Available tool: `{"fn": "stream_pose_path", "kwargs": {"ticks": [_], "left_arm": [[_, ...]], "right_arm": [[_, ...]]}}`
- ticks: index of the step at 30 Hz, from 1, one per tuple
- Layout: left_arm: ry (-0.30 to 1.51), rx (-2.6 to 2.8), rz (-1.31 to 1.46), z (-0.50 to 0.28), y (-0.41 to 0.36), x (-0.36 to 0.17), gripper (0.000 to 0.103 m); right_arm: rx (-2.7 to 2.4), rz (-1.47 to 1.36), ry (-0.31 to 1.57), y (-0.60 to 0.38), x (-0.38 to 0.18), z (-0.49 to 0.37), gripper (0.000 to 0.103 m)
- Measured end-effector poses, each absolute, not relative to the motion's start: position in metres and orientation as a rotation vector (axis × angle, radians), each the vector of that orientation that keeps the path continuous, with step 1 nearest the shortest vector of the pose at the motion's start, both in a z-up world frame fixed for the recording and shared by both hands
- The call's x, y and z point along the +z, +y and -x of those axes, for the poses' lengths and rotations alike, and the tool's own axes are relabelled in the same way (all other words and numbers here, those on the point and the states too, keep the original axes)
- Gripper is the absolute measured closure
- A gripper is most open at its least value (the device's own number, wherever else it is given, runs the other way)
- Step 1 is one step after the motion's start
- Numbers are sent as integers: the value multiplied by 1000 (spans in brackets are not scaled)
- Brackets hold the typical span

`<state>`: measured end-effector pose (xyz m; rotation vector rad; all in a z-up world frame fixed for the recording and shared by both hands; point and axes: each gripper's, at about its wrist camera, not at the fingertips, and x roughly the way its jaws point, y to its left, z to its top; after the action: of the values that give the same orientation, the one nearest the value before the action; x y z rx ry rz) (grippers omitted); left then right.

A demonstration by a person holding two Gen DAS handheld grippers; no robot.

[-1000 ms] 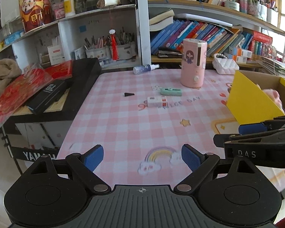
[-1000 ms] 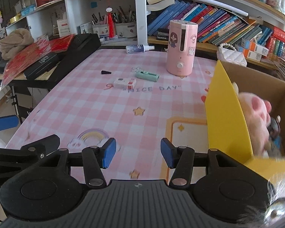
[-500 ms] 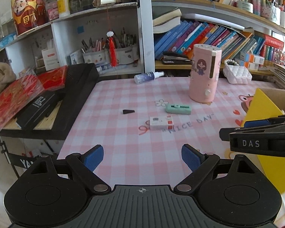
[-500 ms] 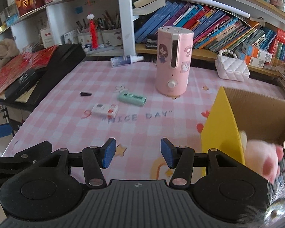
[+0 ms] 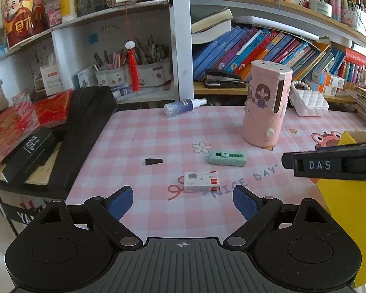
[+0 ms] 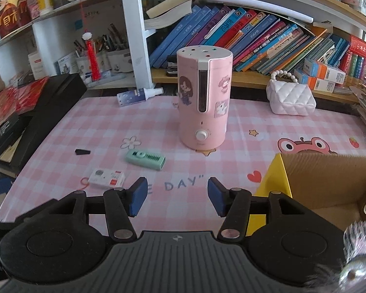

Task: Organize objects
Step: 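Withdraw both open tools from the box toward the small white card box and green toy, then grasp the white card box with the left tool while the right tool grasps the mint-green toy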

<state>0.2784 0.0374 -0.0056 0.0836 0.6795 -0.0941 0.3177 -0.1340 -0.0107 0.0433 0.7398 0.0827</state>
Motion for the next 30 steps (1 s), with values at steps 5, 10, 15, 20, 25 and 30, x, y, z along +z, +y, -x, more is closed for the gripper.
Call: {"fn": "stream_pose_path", "kwargs": {"ticks": [5,10,15,20,25,30], "left_arm": [[689,-100,-76,-293,35,-14,13],[720,-105,-67,-316,26,-34,19],[743,-112,-100,-341,15,-59,21],[783,-106,-96,-365,10,-79,27],[783,-120,-90,-376,6,-86,43],[782,-123,-45,-370,17,-85,51]], "right_arm": [[93,-42,742,-132,-14,-331,50],[111,-41,755,-126,-19,-346,50],[123,-27,763,-120,-22,-358,50],[128,-28,761,-123,-21,-367,50],[127,-25,767,-123,-22,-375,50],[131,-6,784,-118,-26,-381,50]]}}
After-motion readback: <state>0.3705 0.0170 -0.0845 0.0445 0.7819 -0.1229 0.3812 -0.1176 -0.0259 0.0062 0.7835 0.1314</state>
